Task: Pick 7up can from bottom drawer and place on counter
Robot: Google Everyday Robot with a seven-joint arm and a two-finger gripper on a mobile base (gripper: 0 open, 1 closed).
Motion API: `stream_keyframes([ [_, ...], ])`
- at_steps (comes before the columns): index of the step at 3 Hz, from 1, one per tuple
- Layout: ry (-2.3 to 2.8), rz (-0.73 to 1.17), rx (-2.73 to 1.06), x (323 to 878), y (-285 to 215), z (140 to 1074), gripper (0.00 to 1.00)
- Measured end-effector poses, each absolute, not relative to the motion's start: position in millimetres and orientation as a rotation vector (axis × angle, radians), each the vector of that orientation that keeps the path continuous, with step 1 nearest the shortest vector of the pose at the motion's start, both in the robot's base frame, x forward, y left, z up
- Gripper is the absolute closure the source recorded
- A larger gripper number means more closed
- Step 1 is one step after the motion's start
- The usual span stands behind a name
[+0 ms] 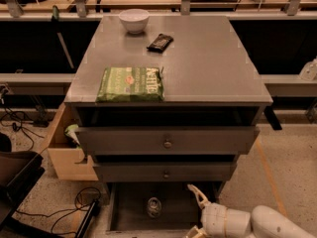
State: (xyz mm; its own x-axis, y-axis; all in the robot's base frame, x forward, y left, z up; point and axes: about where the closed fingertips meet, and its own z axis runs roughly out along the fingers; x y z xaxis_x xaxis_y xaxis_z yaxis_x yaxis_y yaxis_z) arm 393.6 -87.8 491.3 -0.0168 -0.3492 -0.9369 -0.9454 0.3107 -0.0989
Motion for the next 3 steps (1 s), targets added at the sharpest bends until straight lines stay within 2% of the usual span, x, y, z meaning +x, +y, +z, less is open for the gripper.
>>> stream_keyframes([
  [2,1.479,0.884,-1.107,449.6,-33.7,379.9,0.0],
  [3,1.47,1.005,-1.033,455.0,0.1,318.5,0.0],
])
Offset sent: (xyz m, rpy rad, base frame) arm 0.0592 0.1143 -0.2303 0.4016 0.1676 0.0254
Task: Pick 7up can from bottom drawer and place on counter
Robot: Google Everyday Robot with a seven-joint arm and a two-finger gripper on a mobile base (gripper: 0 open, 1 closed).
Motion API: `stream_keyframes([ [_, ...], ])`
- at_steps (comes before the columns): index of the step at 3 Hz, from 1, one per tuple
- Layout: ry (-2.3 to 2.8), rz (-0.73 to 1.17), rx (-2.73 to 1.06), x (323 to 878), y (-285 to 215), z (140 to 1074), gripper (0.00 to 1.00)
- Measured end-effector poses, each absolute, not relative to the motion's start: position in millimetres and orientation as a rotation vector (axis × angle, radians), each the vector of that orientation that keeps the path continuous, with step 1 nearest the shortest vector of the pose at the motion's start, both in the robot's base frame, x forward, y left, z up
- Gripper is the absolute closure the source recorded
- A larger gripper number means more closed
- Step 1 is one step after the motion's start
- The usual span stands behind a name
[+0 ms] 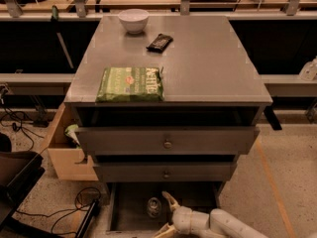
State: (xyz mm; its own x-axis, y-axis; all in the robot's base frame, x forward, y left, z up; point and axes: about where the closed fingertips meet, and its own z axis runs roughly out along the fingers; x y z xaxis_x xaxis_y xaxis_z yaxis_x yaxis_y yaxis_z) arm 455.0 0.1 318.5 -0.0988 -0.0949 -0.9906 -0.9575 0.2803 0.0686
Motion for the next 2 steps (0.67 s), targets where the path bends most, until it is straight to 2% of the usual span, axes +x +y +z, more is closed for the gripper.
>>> stream_keyframes([
  [1,1.489,1.116,-0.977,450.0,29.4,254.0,0.0],
  [2,1.478,1.113,-0.976,445.5,34.7,258.2,0.0],
])
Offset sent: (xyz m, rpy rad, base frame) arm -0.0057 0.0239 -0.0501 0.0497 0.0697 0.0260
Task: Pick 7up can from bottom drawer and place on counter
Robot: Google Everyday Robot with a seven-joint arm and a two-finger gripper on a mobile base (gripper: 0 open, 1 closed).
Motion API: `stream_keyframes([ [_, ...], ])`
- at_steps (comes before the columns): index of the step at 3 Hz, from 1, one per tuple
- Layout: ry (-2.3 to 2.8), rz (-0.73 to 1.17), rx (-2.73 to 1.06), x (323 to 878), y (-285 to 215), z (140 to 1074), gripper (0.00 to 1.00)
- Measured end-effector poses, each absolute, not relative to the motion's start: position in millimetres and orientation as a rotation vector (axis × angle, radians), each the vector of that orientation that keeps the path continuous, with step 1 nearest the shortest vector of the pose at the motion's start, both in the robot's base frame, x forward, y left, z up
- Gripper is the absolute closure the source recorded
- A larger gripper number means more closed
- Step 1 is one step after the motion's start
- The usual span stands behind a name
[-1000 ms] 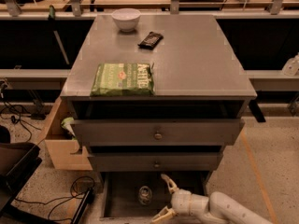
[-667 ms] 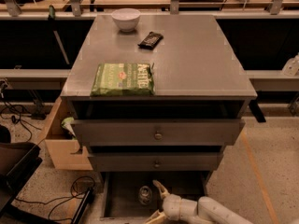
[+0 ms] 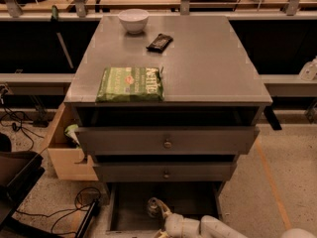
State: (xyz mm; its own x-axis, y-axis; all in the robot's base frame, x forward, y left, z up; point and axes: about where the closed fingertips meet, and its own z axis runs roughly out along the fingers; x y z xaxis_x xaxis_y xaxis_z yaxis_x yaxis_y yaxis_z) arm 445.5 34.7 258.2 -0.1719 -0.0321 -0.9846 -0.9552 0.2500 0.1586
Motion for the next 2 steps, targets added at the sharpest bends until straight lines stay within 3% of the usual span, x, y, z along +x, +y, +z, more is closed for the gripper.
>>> stream_keyframes([
  [2,1.467,0.998,-1.09,465.3,10.7,315.8,0.0],
])
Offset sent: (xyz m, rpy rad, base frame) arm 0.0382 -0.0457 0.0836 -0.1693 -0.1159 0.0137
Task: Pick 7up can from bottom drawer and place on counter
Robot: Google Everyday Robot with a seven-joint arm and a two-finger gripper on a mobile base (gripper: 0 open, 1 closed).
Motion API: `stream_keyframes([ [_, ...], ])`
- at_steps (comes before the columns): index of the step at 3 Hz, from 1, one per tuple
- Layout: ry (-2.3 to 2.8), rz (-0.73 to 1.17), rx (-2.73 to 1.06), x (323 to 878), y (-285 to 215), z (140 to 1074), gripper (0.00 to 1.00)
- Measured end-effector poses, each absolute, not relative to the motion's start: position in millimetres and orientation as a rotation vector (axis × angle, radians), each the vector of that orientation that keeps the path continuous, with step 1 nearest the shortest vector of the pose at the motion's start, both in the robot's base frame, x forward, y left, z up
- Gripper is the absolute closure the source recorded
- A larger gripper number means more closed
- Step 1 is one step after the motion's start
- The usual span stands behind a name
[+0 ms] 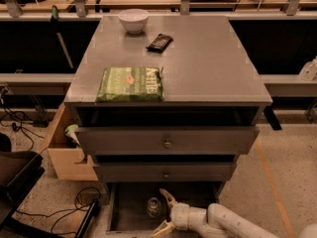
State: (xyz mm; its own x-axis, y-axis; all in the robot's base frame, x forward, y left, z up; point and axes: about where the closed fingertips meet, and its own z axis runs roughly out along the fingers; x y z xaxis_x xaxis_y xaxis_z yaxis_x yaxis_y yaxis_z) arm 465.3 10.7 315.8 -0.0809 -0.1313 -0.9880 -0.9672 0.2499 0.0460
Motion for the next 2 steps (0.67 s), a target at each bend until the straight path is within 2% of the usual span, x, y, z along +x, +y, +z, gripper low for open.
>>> stream_keyframes([
  [2,1.452,1.017,-1.087,472.2,19.3,304.3,0.0],
])
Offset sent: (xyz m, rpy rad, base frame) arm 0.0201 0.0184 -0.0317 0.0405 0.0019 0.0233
